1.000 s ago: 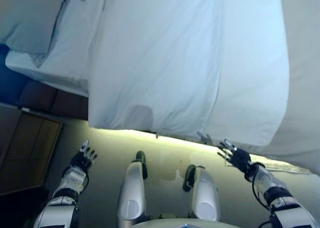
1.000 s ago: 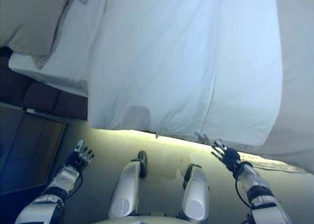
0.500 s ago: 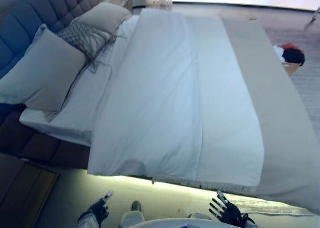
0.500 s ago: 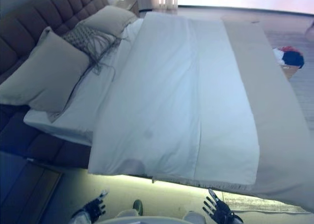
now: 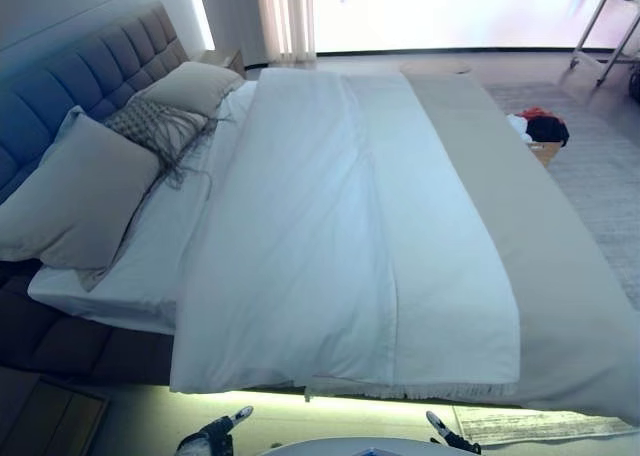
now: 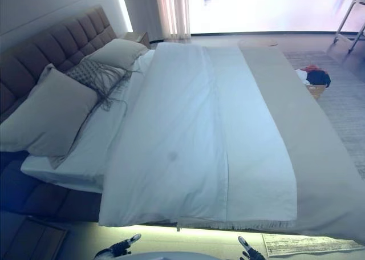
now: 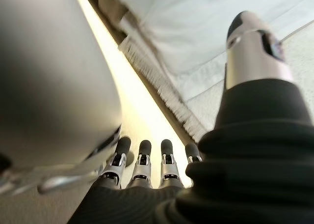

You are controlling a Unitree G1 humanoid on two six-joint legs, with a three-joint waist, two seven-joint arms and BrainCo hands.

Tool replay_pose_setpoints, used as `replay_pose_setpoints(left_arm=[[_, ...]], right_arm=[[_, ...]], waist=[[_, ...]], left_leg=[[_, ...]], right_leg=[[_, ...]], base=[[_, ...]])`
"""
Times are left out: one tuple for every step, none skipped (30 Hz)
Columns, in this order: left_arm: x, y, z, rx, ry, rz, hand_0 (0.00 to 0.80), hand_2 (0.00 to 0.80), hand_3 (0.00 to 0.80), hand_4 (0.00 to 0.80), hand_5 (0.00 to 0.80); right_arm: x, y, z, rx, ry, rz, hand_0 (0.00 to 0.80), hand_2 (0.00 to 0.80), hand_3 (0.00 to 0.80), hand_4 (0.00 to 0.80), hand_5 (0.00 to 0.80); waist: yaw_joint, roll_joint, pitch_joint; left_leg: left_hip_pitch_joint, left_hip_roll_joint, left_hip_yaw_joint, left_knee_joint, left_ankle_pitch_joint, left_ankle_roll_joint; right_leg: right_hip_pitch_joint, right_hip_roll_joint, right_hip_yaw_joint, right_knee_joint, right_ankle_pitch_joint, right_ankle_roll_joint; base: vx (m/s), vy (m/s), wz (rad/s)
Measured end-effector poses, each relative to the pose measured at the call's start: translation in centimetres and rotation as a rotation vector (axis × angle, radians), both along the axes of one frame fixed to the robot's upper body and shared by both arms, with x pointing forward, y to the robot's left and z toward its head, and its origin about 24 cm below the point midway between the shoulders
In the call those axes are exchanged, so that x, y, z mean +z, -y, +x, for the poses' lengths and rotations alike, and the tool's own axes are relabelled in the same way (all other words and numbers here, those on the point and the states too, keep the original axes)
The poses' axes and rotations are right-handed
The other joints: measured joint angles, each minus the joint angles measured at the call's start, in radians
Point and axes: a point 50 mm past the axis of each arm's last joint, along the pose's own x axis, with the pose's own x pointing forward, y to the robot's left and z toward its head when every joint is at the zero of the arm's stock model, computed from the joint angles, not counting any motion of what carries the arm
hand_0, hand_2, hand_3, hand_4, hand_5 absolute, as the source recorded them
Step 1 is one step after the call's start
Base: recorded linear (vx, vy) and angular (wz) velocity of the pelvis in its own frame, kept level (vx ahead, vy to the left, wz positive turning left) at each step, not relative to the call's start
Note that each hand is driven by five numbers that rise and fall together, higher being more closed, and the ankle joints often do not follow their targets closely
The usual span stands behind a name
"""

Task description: Make the bed neatly

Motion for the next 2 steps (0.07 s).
replay_pose_setpoints(left_arm=[[-0.07,0.24,-0.23,0.002,-0.006,-0.010,0.000,0.000,0.000,0.000,0.000],[-0.14,0.48,-0.45,0.005,-0.012,-0.021,0.000,0.000,0.000,0.000,0.000]], right_arm=[[-0.07,-0.33,0.05,0.009,0.001,0.006,0.000,0.000,0.000,0.000,0.000],[-0.10,-0.44,0.01,0.015,0.001,0.002,0.000,0.000,0.000,0.000,0.000]], waist=[[0.001,-0.004,0.001],[0.001,-0.007,-0.002]], left_leg=[[0.006,0.002,0.000,0.000,-0.001,-0.001],[0.008,0.004,0.000,0.000,-0.001,-0.002]], right_leg=[[0.007,0.003,0.000,-0.005,0.001,-0.002],[0.009,0.004,0.002,-0.006,0.002,-0.003]], base=[[0.053,-0.034,-0.01],[0.000,0.000,0.00]])
